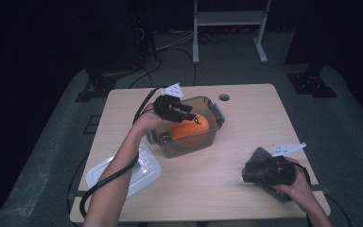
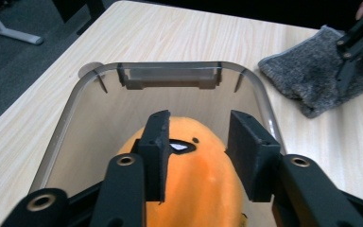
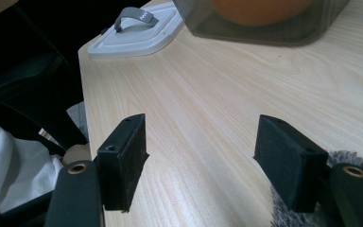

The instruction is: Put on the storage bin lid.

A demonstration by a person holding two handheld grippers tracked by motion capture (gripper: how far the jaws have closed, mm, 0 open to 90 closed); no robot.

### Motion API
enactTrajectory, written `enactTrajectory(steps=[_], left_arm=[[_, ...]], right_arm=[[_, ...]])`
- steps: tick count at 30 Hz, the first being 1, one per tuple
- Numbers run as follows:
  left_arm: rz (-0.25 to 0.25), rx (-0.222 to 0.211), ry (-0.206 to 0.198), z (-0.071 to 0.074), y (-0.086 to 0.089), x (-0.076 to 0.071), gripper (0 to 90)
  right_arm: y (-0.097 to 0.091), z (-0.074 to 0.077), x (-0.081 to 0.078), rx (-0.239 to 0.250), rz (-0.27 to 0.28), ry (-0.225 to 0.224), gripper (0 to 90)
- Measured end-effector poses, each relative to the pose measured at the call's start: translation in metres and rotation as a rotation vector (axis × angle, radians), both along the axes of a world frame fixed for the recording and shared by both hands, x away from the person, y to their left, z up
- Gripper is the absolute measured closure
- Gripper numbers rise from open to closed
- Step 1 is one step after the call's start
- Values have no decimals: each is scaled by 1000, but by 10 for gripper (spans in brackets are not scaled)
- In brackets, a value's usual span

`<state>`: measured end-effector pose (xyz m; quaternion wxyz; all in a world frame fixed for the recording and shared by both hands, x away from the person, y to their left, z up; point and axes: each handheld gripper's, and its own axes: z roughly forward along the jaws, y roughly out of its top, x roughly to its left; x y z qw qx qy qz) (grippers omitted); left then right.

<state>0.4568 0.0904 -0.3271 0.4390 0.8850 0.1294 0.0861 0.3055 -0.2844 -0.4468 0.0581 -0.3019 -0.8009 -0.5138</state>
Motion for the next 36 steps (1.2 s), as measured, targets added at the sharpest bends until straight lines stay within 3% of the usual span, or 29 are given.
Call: enactTrajectory(steps=[11,13,19,25,36], left_arm=[[21,-5,-12,4,13,-9,505],[23,-9,-11,4,15,-10,496],[19,-31,-2,6,20,-14,461],[16,-44,7,8,20,-18,421],[7,-68,-13,17,22,-30,282]], right_arm=[[0,1,-1,-15,-18,-21,308],[1,2,-2,-39,-24,-40,288],[3,3,-2,-48,-43,-57,253],[3,3,-2,-52,-48,-59,248],[2,2,-3,-66,-50,-62,249]])
